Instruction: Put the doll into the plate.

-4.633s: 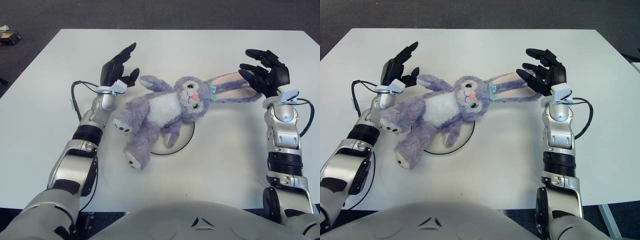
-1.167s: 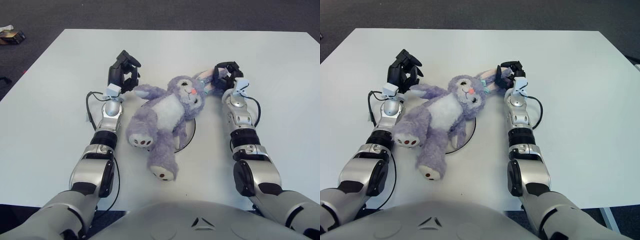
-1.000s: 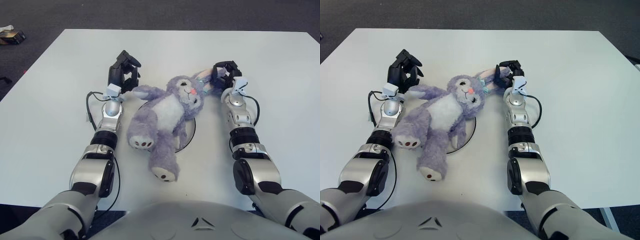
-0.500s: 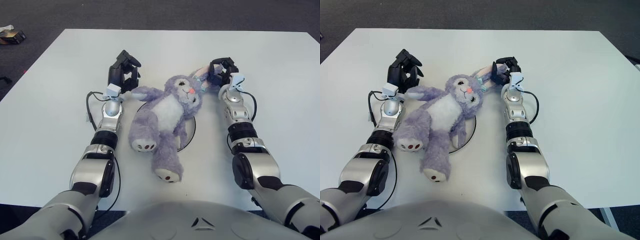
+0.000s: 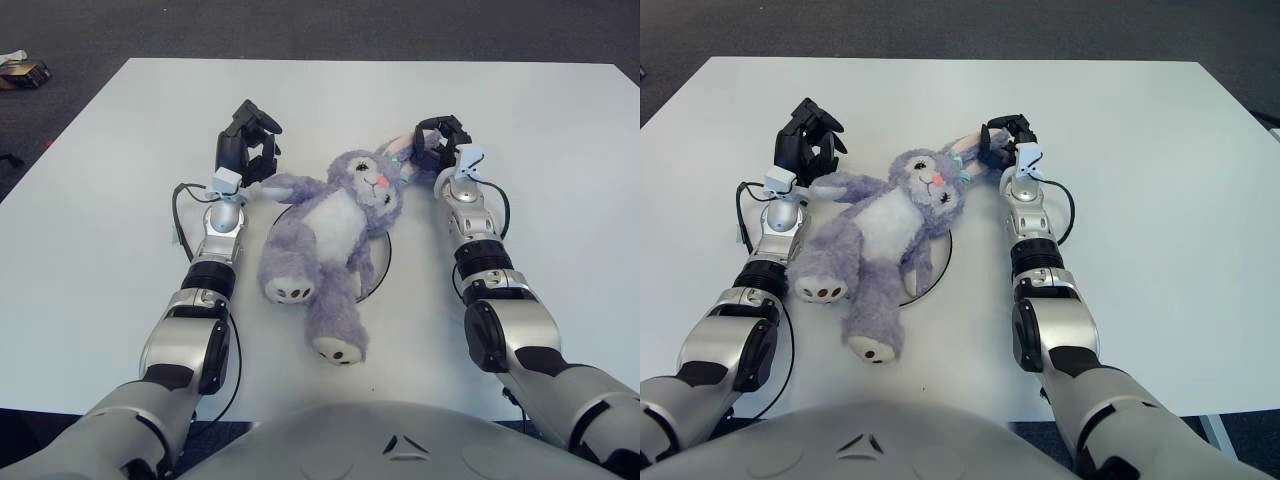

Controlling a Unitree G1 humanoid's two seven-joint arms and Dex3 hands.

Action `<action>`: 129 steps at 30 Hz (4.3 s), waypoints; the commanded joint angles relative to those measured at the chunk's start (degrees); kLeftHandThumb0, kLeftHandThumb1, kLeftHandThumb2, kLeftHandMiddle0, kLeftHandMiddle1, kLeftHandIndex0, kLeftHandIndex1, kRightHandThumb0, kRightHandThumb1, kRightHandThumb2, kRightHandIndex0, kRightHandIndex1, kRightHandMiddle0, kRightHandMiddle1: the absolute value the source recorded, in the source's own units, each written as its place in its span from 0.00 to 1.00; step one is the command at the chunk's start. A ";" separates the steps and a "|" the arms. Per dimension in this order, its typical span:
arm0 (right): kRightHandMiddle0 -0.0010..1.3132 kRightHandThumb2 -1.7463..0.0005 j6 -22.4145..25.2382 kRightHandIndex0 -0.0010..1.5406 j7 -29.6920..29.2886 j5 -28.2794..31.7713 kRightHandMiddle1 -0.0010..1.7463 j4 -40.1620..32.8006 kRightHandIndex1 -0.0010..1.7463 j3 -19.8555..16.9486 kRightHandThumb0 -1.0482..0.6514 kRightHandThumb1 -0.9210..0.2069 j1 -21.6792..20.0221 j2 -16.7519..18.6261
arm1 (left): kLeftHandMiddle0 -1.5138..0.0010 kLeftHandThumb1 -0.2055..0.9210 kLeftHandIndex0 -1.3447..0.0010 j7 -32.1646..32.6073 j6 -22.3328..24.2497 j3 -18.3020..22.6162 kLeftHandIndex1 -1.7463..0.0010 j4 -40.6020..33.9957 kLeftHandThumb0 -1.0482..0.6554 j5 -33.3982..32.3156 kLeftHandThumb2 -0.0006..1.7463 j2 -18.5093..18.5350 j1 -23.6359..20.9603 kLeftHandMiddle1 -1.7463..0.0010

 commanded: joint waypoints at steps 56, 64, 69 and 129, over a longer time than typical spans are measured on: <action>0.22 0.61 14.44 0.22 4.59 -3.89 0.10 -25.65 0.00 3.00 0.20 0.00 1.18 -6.97 | 0.46 1.00 0.62 1.52 -1.04 0.25 0.00 3.42 0.43 1.94 0.37 -0.95 1.23 0.00; 0.23 0.59 15.38 0.22 5.83 -4.82 0.07 -31.13 0.00 2.82 0.19 0.00 3.57 -8.99 | 0.46 1.00 0.62 1.65 -0.86 0.37 0.00 3.71 0.43 2.16 0.37 -0.81 1.00 0.00; 0.23 0.58 14.95 0.23 5.98 -4.75 0.07 -33.36 0.01 2.19 0.19 0.00 4.90 -9.73 | 0.46 1.00 0.62 1.66 -0.75 0.37 0.00 3.81 0.43 2.19 0.37 -0.76 0.92 0.00; 0.29 0.80 -19.16 0.46 -10.23 -0.12 0.89 -20.84 0.69 -7.75 0.41 0.00 21.21 0.45 | 0.49 1.00 0.68 3.02 1.43 1.33 0.00 1.98 0.43 1.54 0.38 -1.23 3.21 0.00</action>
